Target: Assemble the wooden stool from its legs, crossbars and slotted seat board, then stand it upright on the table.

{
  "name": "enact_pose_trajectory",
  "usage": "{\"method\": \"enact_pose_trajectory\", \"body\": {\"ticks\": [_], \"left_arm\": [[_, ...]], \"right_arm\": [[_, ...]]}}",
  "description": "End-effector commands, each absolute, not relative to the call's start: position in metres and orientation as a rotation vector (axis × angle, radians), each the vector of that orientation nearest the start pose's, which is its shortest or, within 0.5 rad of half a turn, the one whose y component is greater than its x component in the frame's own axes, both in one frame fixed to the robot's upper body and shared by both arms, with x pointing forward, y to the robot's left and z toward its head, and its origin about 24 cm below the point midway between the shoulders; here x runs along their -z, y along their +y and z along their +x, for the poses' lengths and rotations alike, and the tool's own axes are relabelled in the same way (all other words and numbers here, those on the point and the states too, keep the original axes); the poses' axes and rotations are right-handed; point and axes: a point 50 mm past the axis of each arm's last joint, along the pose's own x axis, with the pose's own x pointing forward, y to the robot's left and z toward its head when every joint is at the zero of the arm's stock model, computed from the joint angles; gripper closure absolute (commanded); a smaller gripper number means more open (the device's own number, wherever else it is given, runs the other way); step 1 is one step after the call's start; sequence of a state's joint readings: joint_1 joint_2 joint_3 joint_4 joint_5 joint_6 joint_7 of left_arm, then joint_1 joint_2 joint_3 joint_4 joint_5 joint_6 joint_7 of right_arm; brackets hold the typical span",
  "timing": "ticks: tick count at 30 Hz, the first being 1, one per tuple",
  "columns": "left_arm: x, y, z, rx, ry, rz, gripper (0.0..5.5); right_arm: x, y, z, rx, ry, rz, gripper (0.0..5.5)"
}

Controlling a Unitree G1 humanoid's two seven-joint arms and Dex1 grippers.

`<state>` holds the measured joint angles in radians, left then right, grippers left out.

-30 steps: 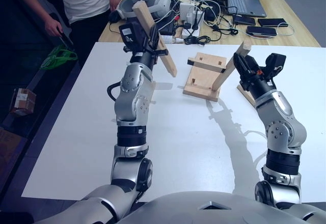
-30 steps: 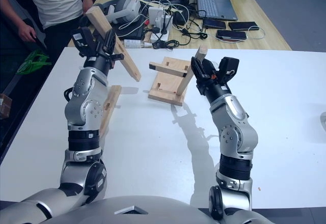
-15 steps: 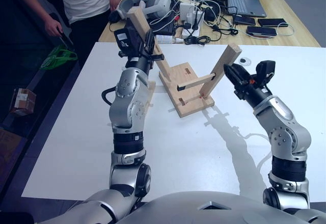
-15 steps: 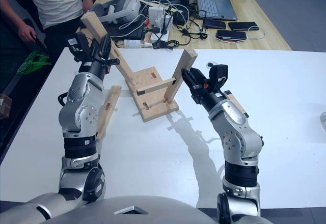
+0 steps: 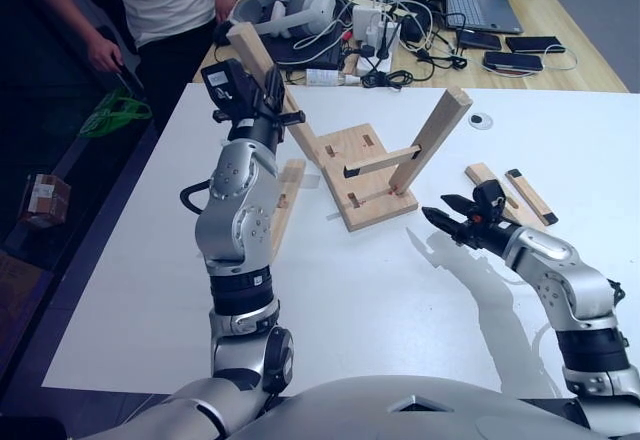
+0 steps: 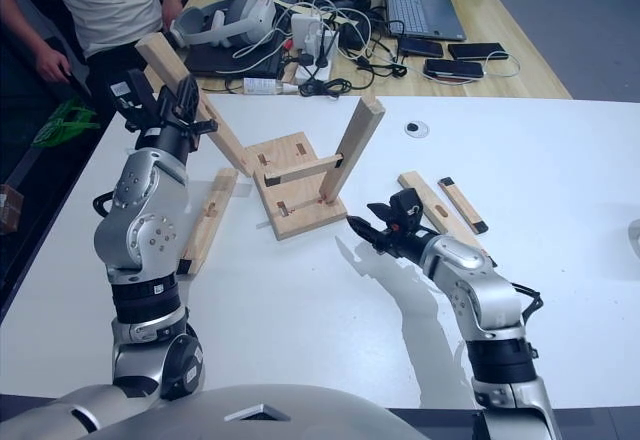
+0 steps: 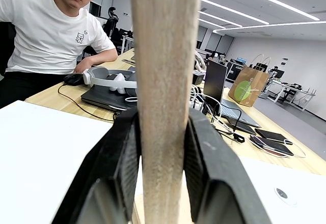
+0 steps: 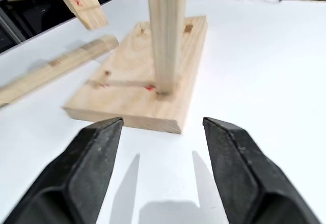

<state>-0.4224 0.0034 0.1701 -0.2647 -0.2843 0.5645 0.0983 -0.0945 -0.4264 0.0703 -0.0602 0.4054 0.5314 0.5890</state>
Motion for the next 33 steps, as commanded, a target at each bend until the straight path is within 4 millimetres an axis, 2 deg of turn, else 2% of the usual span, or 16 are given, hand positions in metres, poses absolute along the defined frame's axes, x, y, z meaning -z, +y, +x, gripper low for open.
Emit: {"method": "enact_pose_trajectory", "body": {"ticks": [1,4,7,11,18,20,25,29,33], "left_arm": [[-0.171,0.146,0.307,0.04,-0.118,-0.258,4.47],[-0.175,0.143,0.308,0.056,-0.125,-0.257,4.47],[-0.18,0.141,0.309,0.069,-0.137,-0.256,4.47],[-0.183,0.142,0.309,0.073,-0.14,-0.255,4.47],[-0.176,0.143,0.303,0.076,-0.106,-0.279,4.47],[-0.172,0.145,0.299,0.072,-0.087,-0.295,4.47],[-0.168,0.149,0.294,0.056,-0.078,-0.293,4.47],[-0.171,0.147,0.296,0.07,-0.084,-0.29,4.47],[-0.174,0.145,0.298,0.085,-0.09,-0.289,4.47]], "right_arm": [[-0.036,-0.16,0.275,-0.725,0.403,0.069,2.59],[-0.032,-0.15,0.284,-0.752,0.416,0.114,2.59],[-0.027,-0.144,0.284,-0.779,0.459,0.166,2.59],[-0.026,-0.138,0.272,-0.848,0.508,0.237,2.59],[-0.039,-0.12,0.245,-0.993,0.539,0.334,2.59],[-0.043,-0.123,0.244,-0.955,0.516,0.345,2.59],[-0.041,-0.151,0.257,-0.709,0.449,0.315,2.59],[-0.037,-0.149,0.263,-0.666,0.454,0.338,2.59],[-0.031,-0.138,0.259,-0.693,0.503,0.398,2.59]]}}
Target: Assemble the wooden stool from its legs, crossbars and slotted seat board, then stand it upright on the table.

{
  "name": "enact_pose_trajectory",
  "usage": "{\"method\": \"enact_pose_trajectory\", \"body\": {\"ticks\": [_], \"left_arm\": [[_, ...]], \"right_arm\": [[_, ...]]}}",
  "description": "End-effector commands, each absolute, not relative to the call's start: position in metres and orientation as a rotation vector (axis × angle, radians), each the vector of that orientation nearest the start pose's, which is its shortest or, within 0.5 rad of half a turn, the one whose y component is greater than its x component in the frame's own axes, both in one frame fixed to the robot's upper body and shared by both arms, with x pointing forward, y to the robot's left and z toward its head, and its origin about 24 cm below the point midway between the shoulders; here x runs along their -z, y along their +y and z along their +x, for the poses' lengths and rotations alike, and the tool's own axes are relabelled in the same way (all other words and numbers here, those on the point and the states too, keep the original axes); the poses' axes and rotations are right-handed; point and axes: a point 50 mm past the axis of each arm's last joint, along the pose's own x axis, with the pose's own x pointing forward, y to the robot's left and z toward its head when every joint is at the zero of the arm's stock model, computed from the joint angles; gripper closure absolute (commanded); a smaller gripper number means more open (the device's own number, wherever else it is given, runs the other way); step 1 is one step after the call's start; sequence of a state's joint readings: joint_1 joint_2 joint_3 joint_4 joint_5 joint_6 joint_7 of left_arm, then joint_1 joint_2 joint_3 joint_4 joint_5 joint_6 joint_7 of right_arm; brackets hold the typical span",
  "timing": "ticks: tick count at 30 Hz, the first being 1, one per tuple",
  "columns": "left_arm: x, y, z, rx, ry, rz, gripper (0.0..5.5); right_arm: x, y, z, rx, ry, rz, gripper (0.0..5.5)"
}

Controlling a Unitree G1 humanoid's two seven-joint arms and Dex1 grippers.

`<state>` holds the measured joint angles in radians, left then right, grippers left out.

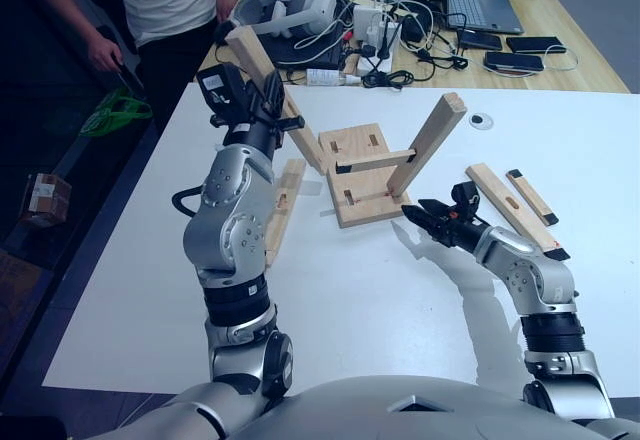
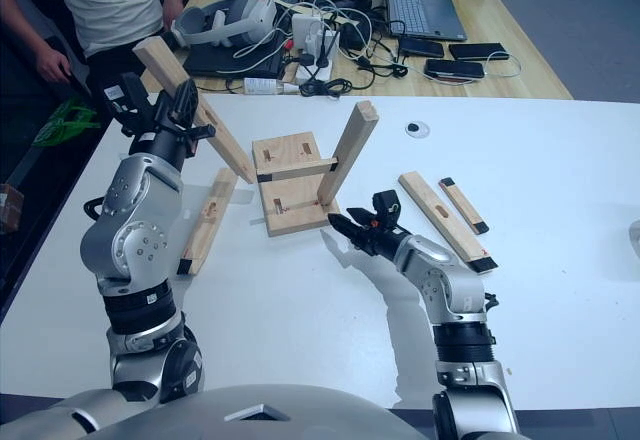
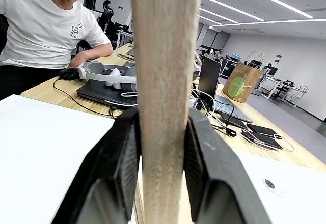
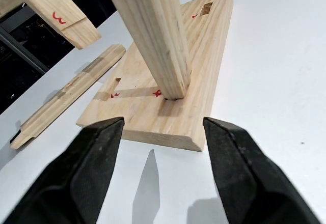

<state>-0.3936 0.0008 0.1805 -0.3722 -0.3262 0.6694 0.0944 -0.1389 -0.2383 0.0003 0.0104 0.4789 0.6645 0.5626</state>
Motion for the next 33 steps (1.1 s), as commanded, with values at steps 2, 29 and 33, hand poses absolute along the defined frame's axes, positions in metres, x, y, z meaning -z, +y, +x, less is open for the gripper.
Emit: {"method": "enact_pose_trajectory", "body": {"ticks": [2,29,33], "left_arm": [[-0.175,0.143,0.299,0.095,-0.091,-0.286,4.47],[-0.173,0.141,0.296,0.126,-0.069,-0.282,4.47],[-0.162,0.139,0.293,0.133,-0.027,-0.303,4.47]], "right_arm": [[-0.029,-0.132,0.257,-0.706,0.524,0.408,2.59],[-0.061,-0.102,0.239,-0.842,0.437,0.629,2.59],[-0.072,-0.104,0.24,-0.831,0.404,0.607,2.59]]}}
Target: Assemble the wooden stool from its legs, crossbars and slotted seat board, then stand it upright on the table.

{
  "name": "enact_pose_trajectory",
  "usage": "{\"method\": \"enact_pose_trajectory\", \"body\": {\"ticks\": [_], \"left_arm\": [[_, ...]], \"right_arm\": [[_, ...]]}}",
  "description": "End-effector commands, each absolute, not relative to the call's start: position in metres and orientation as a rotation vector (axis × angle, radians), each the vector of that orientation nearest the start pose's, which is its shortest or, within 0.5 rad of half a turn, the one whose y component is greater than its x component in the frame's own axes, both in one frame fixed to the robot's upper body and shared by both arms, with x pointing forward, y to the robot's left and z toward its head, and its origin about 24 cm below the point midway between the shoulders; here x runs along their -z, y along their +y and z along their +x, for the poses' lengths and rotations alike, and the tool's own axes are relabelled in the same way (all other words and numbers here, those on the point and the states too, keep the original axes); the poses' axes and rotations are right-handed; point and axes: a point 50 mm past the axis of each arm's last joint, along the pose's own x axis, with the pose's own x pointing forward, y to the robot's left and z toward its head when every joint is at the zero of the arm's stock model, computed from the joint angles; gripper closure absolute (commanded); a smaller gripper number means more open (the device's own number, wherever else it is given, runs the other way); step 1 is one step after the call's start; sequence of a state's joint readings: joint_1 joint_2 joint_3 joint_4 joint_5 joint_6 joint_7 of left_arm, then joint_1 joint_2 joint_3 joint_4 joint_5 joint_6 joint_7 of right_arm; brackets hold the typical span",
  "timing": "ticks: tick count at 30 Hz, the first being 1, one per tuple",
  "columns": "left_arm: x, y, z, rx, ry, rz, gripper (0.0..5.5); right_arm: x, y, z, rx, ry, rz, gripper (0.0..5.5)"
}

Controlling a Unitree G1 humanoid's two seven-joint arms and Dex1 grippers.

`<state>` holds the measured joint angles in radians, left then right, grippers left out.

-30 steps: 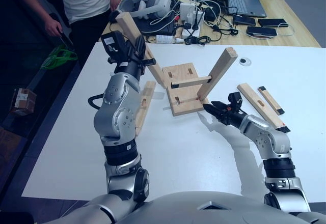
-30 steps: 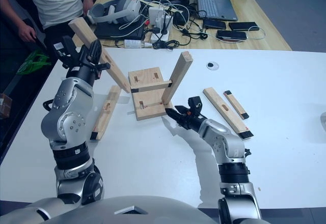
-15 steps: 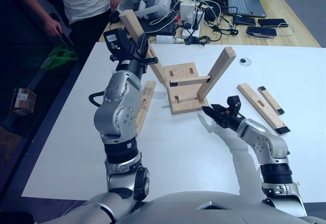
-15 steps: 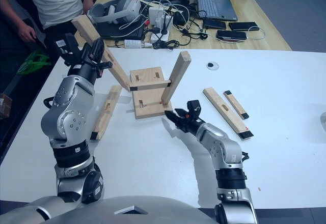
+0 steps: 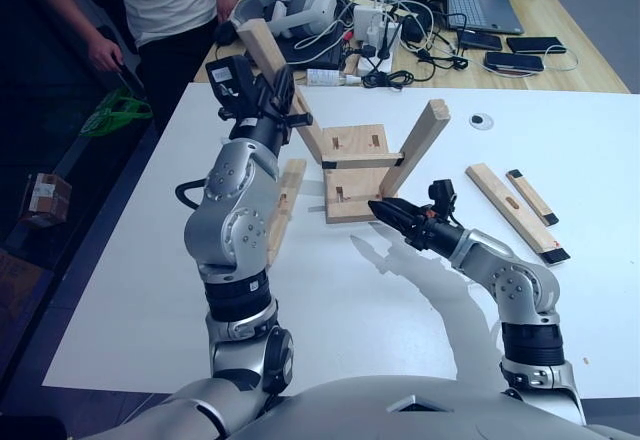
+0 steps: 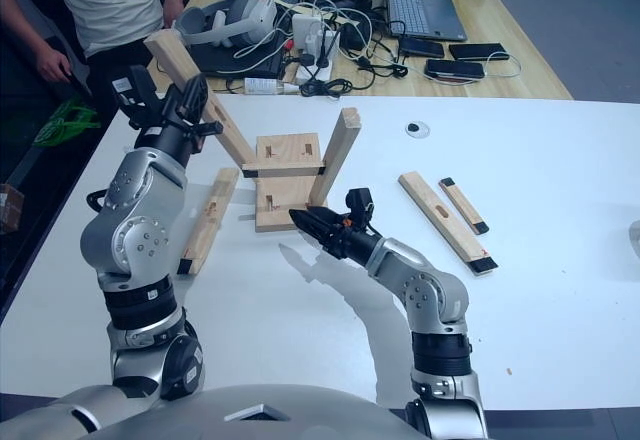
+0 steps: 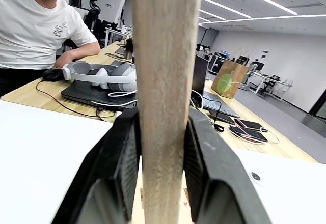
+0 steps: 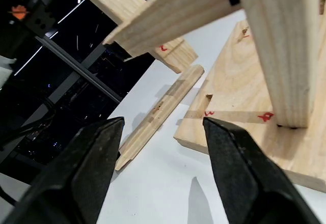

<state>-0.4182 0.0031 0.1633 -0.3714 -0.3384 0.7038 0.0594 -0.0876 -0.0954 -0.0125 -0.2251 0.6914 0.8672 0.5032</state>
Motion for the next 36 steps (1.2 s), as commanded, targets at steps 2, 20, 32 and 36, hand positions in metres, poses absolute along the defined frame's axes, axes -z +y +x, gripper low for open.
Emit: {"method": "enact_pose_trajectory", "body": {"ticks": [2,20,32,36], "left_arm": [[-0.151,0.139,0.287,0.113,0.009,-0.318,4.47],[-0.109,0.153,0.277,-0.149,0.039,-0.346,4.47],[-0.102,0.126,0.25,0.147,-0.023,-0.122,4.47],[-0.099,0.124,0.249,0.163,-0.019,-0.093,4.47]], "right_arm": [[-0.077,-0.108,0.241,-0.812,0.388,0.595,2.59],[-0.091,-0.139,0.252,-0.608,0.331,0.524,2.59],[-0.092,-0.141,0.249,-0.582,0.325,0.526,2.59],[-0.092,-0.141,0.249,-0.582,0.326,0.522,2.59]]}}
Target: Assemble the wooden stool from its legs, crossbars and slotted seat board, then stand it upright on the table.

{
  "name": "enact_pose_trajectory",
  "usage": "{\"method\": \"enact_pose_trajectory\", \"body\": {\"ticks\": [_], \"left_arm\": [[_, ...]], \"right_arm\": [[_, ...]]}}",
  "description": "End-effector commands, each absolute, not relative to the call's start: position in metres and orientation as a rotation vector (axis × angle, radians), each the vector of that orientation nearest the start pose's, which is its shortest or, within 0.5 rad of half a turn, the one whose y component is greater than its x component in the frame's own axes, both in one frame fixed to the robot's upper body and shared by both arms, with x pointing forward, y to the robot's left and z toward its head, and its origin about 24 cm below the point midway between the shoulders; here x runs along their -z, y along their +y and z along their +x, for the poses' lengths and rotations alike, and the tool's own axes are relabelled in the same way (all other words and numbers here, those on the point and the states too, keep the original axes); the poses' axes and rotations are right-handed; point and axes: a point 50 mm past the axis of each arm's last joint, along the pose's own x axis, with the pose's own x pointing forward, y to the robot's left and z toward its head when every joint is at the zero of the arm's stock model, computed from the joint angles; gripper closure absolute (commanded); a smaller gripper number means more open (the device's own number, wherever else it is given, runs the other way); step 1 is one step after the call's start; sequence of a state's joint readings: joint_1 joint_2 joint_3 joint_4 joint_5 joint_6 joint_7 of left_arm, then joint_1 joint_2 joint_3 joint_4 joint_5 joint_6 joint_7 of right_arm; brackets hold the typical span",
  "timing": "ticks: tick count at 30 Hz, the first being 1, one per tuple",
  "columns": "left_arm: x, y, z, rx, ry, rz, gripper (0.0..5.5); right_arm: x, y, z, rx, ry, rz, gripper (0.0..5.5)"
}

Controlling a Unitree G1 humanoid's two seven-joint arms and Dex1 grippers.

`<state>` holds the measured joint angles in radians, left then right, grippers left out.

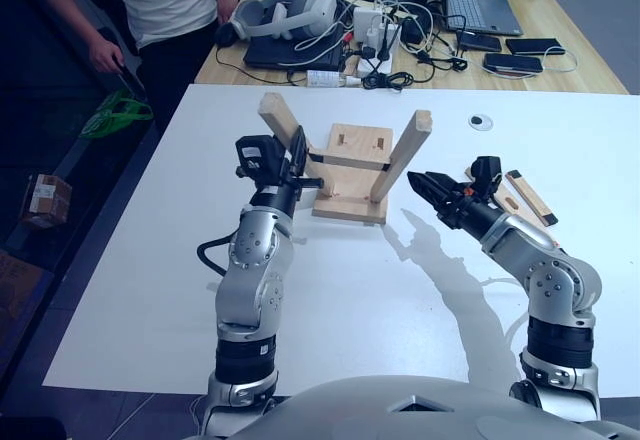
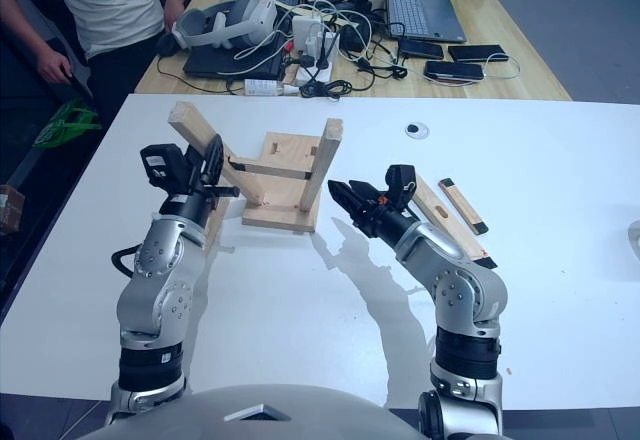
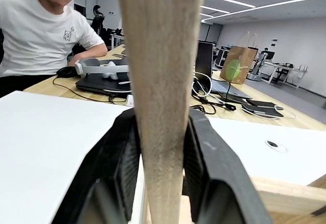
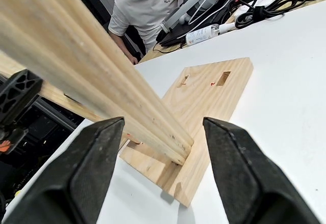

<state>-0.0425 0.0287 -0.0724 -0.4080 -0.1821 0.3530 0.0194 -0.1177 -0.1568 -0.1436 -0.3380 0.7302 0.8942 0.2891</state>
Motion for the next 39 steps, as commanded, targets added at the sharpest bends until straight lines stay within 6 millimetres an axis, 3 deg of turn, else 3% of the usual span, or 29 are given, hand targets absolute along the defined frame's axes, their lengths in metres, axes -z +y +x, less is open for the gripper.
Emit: {"method": "enact_pose_trajectory", "body": {"ticks": [1,8,9,18,28,39], "left_arm": [[-0.099,0.124,0.25,0.161,-0.019,-0.093,4.47],[-0.103,0.126,0.257,0.198,-0.01,-0.111,4.47],[-0.104,0.126,0.258,0.206,-0.006,-0.121,4.09],[-0.108,0.12,0.268,0.276,0.051,-0.081,2.75],[-0.107,0.106,0.273,0.39,0.174,0.073,2.71],[-0.122,0.084,0.274,0.512,0.15,0.097,2.71]], "right_arm": [[-0.092,-0.141,0.249,-0.582,0.327,0.521,2.59],[-0.091,-0.139,0.252,-0.583,0.319,0.514,2.59],[-0.091,-0.138,0.252,-0.584,0.318,0.514,2.55],[-0.089,-0.133,0.255,-0.599,0.303,0.508,2.55],[-0.094,-0.123,0.261,-0.636,0.287,0.473,2.55],[-0.113,-0.09,0.274,-0.742,0.229,0.452,2.55]]}}
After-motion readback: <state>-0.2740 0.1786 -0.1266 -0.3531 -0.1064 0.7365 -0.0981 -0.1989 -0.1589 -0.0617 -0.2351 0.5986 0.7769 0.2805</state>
